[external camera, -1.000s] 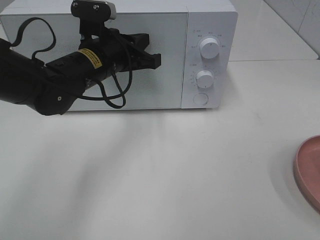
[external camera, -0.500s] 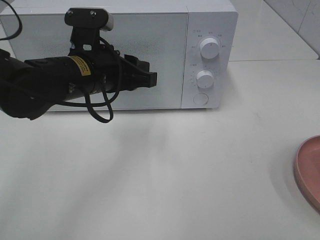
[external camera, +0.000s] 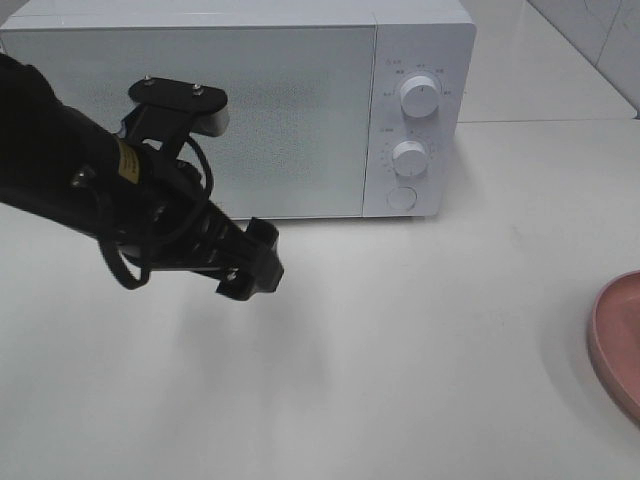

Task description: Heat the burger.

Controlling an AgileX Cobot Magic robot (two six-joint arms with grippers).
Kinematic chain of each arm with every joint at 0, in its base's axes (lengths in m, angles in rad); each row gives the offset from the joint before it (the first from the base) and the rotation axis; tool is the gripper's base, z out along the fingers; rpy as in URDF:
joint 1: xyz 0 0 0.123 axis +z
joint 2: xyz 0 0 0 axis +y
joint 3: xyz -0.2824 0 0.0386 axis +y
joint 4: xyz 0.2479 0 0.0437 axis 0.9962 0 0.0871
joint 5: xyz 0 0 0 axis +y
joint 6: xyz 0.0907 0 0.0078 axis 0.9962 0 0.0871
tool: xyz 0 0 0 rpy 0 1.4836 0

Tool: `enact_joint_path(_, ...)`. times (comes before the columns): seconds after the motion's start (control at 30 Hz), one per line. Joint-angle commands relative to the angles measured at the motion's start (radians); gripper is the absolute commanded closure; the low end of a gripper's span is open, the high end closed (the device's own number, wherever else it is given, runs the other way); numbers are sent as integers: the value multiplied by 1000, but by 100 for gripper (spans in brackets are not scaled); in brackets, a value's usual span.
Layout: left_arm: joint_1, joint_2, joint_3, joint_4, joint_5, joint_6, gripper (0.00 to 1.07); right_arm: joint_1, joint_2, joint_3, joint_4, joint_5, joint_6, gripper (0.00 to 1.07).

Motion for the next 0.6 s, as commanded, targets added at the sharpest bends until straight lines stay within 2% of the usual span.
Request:
enact_joint_path(0.03, -2, -55, -9, 32, 136, -5, 9, -8, -26, 3, -1, -3, -1, 31)
enact_joint_path(0.27, -2, -151, -10, 56, 299, -6, 9, -8, -26, 3, -1, -3, -1, 31)
enact_joint_path(0.33, -2, -188, -10, 53, 359, -36, 9, -8, -26, 3, -1, -3, -1, 31)
enact_joint_path(0.47, 24, -211, -10, 49, 393, -55, 9, -8, -26, 3, -1, -3, -1, 31)
enact_joint_path(0.53, 126, -226, -10, 22, 431, -44, 9, -8, -26, 3, -1, -3, -1, 31)
enact_joint_path(0.57, 126, -226, -10, 22, 431, -44, 9, -8, -26, 3, -1, -3, -1, 31)
enact_joint_path(0.6, 159, -233, -10, 13, 439, -28, 9, -8, -26, 3, -1, -3, -1, 31)
